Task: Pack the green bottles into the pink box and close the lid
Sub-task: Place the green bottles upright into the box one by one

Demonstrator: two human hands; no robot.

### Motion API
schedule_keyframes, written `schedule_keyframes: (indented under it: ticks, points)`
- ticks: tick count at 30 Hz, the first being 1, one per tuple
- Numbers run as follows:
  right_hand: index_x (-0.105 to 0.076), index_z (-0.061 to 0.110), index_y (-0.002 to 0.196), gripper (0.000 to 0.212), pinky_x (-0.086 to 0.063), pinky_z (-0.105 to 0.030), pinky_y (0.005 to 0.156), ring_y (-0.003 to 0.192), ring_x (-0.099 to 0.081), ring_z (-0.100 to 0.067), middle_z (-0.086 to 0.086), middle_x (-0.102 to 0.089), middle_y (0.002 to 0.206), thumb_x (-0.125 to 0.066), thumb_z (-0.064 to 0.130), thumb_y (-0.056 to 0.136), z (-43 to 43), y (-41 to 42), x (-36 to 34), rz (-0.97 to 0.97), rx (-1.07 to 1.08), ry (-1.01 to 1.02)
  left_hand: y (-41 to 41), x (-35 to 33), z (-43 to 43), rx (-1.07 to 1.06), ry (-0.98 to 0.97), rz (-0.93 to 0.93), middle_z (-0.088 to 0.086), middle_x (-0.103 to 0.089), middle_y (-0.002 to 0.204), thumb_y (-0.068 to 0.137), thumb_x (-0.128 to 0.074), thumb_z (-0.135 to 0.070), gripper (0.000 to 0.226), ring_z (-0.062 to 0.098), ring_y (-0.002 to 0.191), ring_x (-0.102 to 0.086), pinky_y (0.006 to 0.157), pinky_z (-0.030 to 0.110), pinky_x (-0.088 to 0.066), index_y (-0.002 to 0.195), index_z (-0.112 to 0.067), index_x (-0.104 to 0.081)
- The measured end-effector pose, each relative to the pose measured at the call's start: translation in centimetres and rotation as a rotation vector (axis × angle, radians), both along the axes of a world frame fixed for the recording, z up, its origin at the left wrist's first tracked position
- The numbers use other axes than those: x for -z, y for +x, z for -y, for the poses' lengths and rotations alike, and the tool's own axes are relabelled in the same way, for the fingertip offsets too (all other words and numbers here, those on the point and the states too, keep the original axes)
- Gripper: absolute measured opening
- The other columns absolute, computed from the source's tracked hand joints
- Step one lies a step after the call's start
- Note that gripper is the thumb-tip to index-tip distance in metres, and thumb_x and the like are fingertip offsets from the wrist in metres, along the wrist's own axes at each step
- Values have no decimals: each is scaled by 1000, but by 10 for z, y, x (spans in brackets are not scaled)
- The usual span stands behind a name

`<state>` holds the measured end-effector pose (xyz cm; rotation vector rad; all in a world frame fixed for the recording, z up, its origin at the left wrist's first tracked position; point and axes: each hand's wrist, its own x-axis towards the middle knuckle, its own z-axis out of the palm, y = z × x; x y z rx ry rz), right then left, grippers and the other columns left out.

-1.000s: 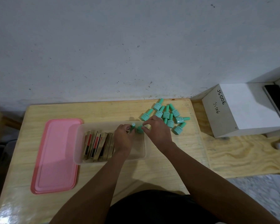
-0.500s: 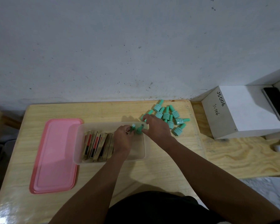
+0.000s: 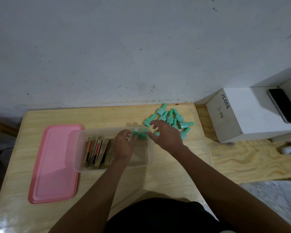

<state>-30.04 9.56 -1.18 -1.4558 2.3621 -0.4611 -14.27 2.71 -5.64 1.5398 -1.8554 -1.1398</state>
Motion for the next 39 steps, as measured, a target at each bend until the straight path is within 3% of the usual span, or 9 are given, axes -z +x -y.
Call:
schedule_keyframes:
  ticks: [3, 6, 10, 12, 17, 23, 31, 36, 39]
  points:
    - [-61, 31, 115, 29, -55, -31, 70, 86, -62, -3, 14, -65, 104, -60, 47, 90, -30, -16, 2, 92, 168, -49, -2, -14, -4, -4, -149, 4, 2, -66, 87, 80, -74, -27, 19, 16, 74, -61, 62, 35, -53, 92, -13, -66]
    - [-65, 30, 109, 21, -52, -29, 69, 85, -64, -7, 10, -68, 104, -58, 42, 93, -61, -39, 11, 145, 374, 1, -22, -34, -17, 57, -263, -80, -2, -67, 85, 83, -72, -30, 18, 11, 73, -61, 57, 29, -53, 90, -15, -66]
    - [-69, 25, 109, 25, -47, -30, 77, 98, -64, -17, 2, -70, 109, -59, 40, 92, -84, -75, 28, 288, 598, 90, -65, -44, -35, 329, -193, -138, -3, -67, 82, 86, -67, -30, 15, 9, 70, -62, 61, 31, -55, 91, -16, -69]
    - [-69, 25, 112, 30, -52, -35, 84, 100, -64, -20, -1, -70, 112, -60, 43, 90, -85, -90, 37, 363, 649, 147, -88, -37, -42, 423, -63, -41, -2, -67, 88, 84, -67, -35, 24, 13, 75, -63, 70, 35, -56, 102, -18, -69]
    - [-67, 20, 115, 39, -53, -38, 86, 102, -65, -25, -6, -69, 112, -63, 45, 86, -70, -111, 52, 434, 726, 155, -128, -16, -45, 444, 92, 279, 4, -59, 124, 86, -61, -41, 49, 23, 111, -59, 91, 36, -50, 129, -18, -55]
    - [-72, 14, 98, 49, -54, -32, 70, 81, -66, -22, -2, -67, 86, -61, 59, 82, -54, -119, 63, 459, 749, 269, -145, -1, -35, 396, 25, 525, 8, -57, 118, 90, -56, -40, 39, 28, 103, -60, 81, 38, -51, 121, -17, -60]
    - [-73, 12, 95, 50, -57, -42, 82, 86, -67, -24, -6, -71, 93, -64, 58, 77, -56, -134, 74, 632, 811, 247, -162, 13, -29, 327, -28, 631, 6, -65, 105, 87, -59, -44, 36, 26, 91, -65, 65, 32, -46, 104, -14, -68]
    - [-70, 12, 86, 31, -56, -41, 78, 82, -68, -23, -7, -72, 86, -66, 43, 83, -70, -131, 67, 768, 775, 128, -173, 14, -21, 298, 101, 651, 8, -70, 87, 86, -56, -39, 32, 29, 81, -66, 56, 30, -41, 87, -10, -69]
    - [-68, 12, 88, 30, -55, -44, 80, 84, -67, -23, -6, -71, 87, -63, 42, 88, -83, -125, 62, 720, 696, 53, -173, 15, -16, 306, 148, 613, 9, -70, 86, 83, -58, -41, 34, 29, 80, -66, 56, 30, -42, 85, -9, -69]
